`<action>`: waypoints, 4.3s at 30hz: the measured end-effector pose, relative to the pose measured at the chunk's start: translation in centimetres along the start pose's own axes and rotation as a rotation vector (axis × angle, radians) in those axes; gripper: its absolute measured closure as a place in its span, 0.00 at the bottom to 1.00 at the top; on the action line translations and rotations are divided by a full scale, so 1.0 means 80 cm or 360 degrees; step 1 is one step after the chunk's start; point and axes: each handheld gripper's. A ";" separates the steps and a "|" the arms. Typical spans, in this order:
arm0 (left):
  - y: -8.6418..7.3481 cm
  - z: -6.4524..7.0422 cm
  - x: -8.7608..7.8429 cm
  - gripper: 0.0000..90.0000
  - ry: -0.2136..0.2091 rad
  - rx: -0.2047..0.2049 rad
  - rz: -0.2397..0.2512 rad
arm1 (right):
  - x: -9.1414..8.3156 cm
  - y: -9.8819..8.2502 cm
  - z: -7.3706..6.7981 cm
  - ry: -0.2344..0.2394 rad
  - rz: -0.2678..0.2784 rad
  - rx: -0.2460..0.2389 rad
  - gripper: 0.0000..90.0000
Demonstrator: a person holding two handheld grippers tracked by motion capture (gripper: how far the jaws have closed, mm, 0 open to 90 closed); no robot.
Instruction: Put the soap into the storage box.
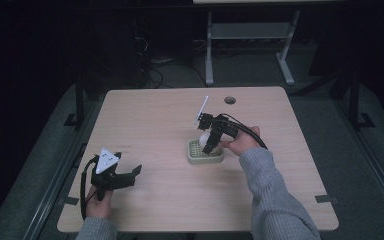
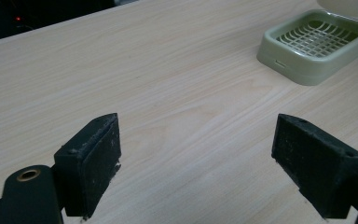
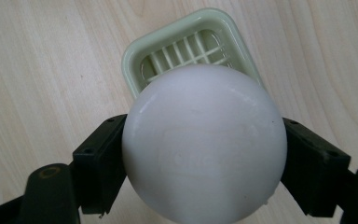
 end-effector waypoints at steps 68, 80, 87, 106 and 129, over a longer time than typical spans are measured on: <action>0.001 0.001 0.000 0.17 -0.0010 -0.0012 0.0011 | 0.046 0.016 0.018 -0.0004 -0.0061 0.0063 0.24; 0.001 0.002 0.000 0.17 -0.0004 -0.0015 0.0018 | 0.035 0.013 0.014 0.0001 -0.0022 0.0071 0.24; 0.001 0.002 -0.001 0.17 -0.0005 -0.0013 0.0016 | 0.029 0.009 0.013 0.0002 0.0002 0.0099 0.20; 0.001 0.001 -0.002 0.17 -0.0001 -0.0007 0.0013 | 0.002 -0.008 0.004 0.0006 0.0086 0.0104 0.21; 0.001 0.000 -0.003 0.17 0.0010 -0.0024 0.0024 | -0.012 -0.040 -0.003 0.0024 0.0160 0.0148 0.22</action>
Point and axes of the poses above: each handheld gripper's, and its own axes: x roughly forward along the jaws, y roughly out of its top, z roughly to its right, and after that the axes turned 15 degrees about y, right-handed
